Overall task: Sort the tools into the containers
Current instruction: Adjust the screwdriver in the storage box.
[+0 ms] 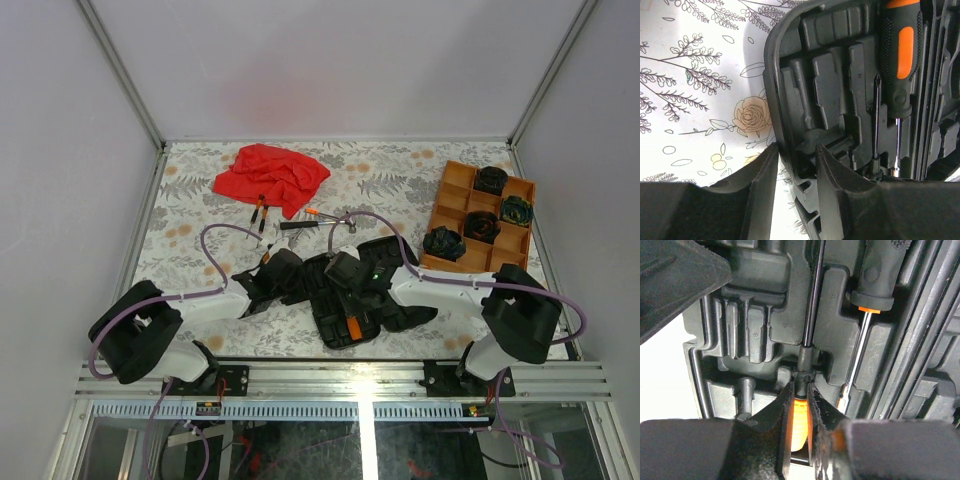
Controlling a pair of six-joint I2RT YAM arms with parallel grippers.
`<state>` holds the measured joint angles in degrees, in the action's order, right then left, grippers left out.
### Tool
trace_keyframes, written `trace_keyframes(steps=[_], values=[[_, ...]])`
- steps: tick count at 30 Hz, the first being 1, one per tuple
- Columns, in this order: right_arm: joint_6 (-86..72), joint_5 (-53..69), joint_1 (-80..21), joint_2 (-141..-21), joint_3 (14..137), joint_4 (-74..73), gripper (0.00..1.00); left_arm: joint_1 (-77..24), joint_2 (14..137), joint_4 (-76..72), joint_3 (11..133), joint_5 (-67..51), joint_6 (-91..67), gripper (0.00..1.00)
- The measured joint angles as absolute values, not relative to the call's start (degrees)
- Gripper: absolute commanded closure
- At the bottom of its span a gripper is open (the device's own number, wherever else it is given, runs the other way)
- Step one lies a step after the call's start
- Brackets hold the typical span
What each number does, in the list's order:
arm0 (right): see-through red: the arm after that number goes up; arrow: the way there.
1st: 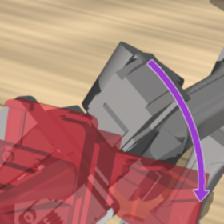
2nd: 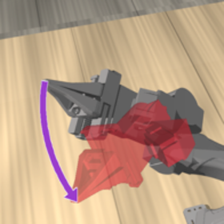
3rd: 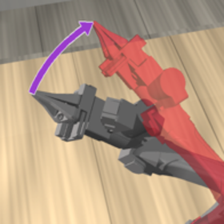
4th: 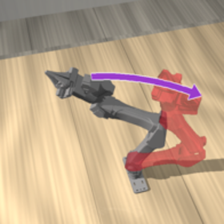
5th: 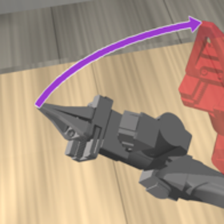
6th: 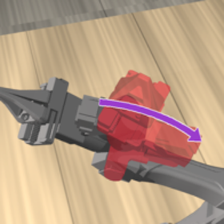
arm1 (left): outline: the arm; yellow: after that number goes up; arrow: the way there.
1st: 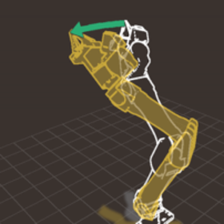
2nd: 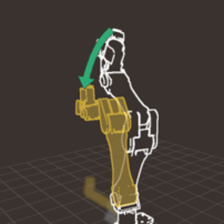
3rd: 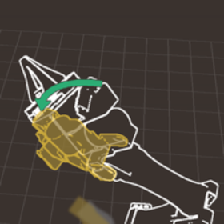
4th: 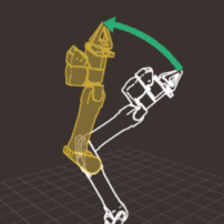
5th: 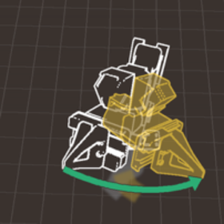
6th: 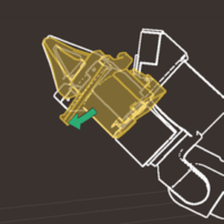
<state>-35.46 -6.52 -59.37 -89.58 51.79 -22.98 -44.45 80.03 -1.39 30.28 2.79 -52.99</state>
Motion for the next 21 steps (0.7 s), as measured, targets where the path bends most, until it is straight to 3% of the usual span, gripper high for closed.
trace_keyframes(steps=[6,21], values=[[-35.4,-6.4,-59.3,-91.9,54.4,-25.7,1.00,-44.4,80.1,-1.5,30.3,2.5,-52.9,0.69],[-31.6,-3.6,-58.4,-98.5,59.7,-31.4,1.00,-45.4,80.4,-2.1,30.2,3.1,-51.9,0.73]])
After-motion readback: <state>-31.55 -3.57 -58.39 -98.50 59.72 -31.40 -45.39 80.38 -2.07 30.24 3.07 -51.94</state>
